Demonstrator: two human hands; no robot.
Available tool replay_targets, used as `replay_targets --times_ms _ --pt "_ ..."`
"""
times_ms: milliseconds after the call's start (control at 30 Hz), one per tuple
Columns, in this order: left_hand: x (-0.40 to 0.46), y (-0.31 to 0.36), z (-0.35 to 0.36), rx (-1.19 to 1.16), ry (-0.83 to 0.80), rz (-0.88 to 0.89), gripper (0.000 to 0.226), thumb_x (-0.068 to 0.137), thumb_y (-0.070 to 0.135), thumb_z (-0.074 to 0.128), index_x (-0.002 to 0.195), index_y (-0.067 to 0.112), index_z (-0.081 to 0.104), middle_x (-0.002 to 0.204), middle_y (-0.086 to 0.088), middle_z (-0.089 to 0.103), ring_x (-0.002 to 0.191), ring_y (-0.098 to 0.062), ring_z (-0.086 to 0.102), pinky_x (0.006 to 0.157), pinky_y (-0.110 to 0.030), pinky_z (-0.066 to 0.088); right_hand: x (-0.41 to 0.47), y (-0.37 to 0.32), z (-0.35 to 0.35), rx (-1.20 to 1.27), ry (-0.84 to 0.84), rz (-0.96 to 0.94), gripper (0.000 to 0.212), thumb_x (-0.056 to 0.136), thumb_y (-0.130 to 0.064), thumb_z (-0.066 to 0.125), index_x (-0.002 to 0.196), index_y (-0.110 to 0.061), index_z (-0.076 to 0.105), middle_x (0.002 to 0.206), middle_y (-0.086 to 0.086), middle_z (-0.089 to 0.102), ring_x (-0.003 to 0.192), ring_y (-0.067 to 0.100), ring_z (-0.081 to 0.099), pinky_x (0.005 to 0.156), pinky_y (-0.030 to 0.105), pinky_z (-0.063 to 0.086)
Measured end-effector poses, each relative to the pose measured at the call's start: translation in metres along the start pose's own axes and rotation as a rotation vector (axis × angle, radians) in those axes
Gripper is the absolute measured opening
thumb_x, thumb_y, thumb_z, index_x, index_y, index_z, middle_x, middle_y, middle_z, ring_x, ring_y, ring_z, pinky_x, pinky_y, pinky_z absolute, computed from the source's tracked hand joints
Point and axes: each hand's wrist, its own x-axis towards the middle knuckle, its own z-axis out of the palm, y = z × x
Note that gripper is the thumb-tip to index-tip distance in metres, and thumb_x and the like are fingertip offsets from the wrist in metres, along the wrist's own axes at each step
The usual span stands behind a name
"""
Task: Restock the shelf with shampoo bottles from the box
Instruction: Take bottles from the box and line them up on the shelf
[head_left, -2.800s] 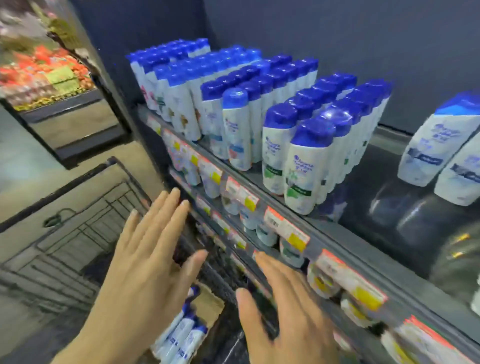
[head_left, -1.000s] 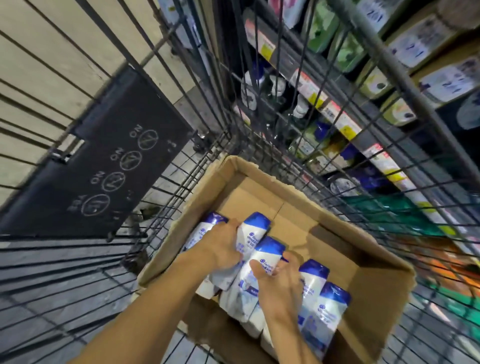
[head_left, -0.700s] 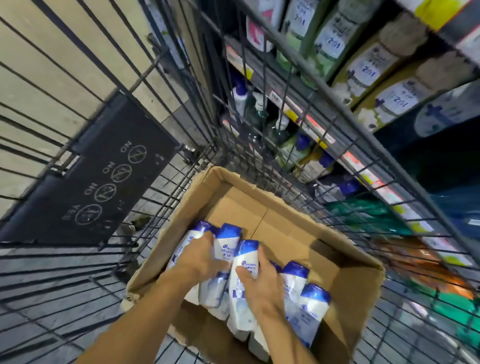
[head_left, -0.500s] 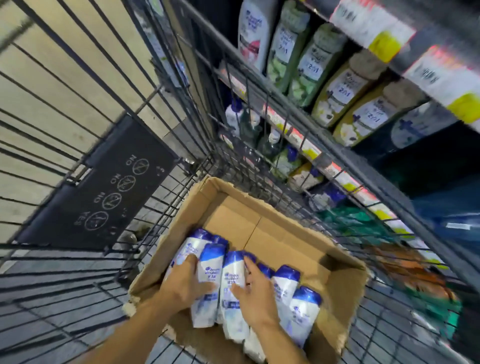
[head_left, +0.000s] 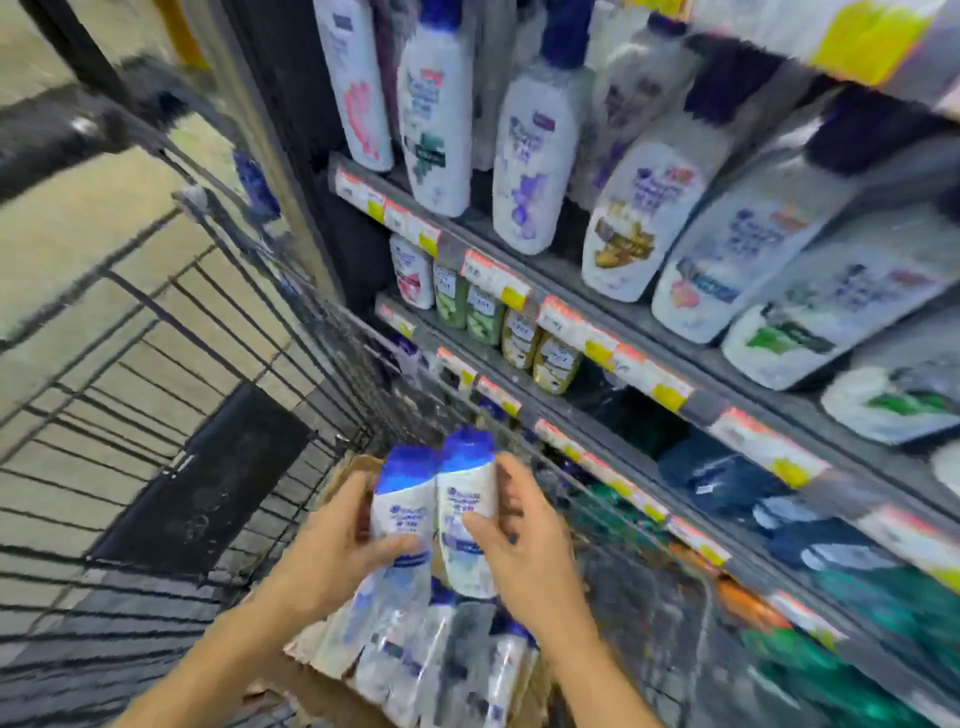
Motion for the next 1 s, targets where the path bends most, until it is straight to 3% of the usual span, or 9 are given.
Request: replay_targets --times_ms 100,133,267,400,500,667,733,833,1000 --pt "-0.034 0.074 -0.002 -0.115 0.092 0.064 0.047 0.072 0.024 0.079 0.112 0.02 0.056 0.101 0.008 0.074 0.09 -0.003 0.069 0.077 -0.027 0.057 -0.027 -0.054 -0.068 0.019 -0.025 -0.162 0.059 0.087 -0.022 0.067 0.121 -0.061 0.04 0.129 -0.02 0.054 0.113 -0.009 0.054 0.089 0.013 0.048" --pt "-0.047 0.101 -0.001 -0.15 0.12 0.096 0.047 0.069 0.027 0.079 0.111 0.022 0.057 0.101 0.009 0.074 0.091 -0.004 0.07 0.078 -0.031 0.058 -0.039 -0.07 -0.092 0.015 -0.025 -0.208 0.058 0.088 -0.022 0.067 0.12 -0.063 0.04 0.129 -0.022 0.054 0.114 -0.01 0.053 0.089 0.012 0.047" --pt "-0.107 0.207 0.01 -0.252 0.243 0.255 0.048 0.062 0.048 0.081 0.102 0.031 0.061 0.1 0.011 0.074 0.089 -0.007 0.071 0.075 -0.025 0.057 -0.092 -0.118 -0.191 0.031 0.033 -0.364 0.056 0.086 -0.032 0.068 0.134 -0.047 0.043 0.13 -0.016 0.057 0.118 0.004 0.055 0.097 0.035 0.049" --pt "-0.16 0.312 0.027 -0.296 0.286 0.387 0.061 0.043 0.062 0.081 0.098 0.04 0.063 0.097 0.009 0.076 0.086 -0.008 0.072 0.073 -0.018 0.056 -0.15 -0.161 -0.287 0.13 0.131 -0.467 0.049 0.081 -0.035 0.073 0.124 -0.049 0.053 0.118 -0.024 0.063 0.109 -0.002 0.059 0.092 0.023 0.05" --pt "-0.186 0.384 0.041 -0.321 0.239 0.5 0.069 0.041 0.057 0.085 0.101 0.03 0.066 0.096 -0.001 0.076 0.086 -0.02 0.073 0.072 -0.031 0.059 -0.193 -0.189 -0.348 0.163 0.227 -0.545 0.056 0.071 -0.031 0.077 0.117 -0.056 0.055 0.108 -0.019 0.068 0.097 0.003 0.066 0.085 0.023 0.053" --pt "-0.215 0.474 0.059 -0.301 0.192 0.707 0.07 0.041 0.056 0.087 0.103 0.032 0.066 0.096 0.0 0.077 0.084 -0.021 0.074 0.063 -0.041 0.059 -0.24 -0.218 -0.416 0.12 0.332 -0.664 0.058 0.071 -0.03 0.072 0.115 -0.061 0.051 0.107 -0.012 0.067 0.094 0.014 0.066 0.083 0.031 0.053" --pt "-0.222 0.495 0.067 -0.258 0.189 0.783 0.061 0.046 0.049 0.089 0.101 0.039 0.067 0.096 0.005 0.077 0.084 -0.018 0.074 0.063 -0.036 0.06 -0.251 -0.226 -0.435 0.143 0.383 -0.687 0.057 0.074 -0.025 0.071 0.115 -0.059 0.052 0.106 -0.013 0.068 0.095 0.011 0.067 0.082 0.023 0.052" --pt "-0.226 0.517 0.074 -0.163 0.187 0.842 0.052 0.055 0.019 0.086 0.097 0.045 0.066 0.094 0.013 0.076 0.082 -0.008 0.073 0.063 -0.021 0.058 -0.251 -0.23 -0.457 0.206 0.433 -0.682 0.052 0.082 -0.011 0.071 0.113 -0.05 0.057 0.103 -0.015 0.069 0.094 0.004 0.065 0.076 0.01 0.047" --pt "-0.222 0.55 0.08 -0.104 0.175 0.861 0.052 0.057 0.012 0.082 0.095 0.044 0.065 0.088 0.016 0.076 0.078 -0.005 0.073 0.059 -0.026 0.059 -0.203 -0.221 -0.478 0.242 0.634 -0.661 0.053 0.087 -0.013 0.063 0.127 -0.044 0.048 0.127 -0.007 0.057 0.115 0.009 0.058 0.091 0.03 0.053"
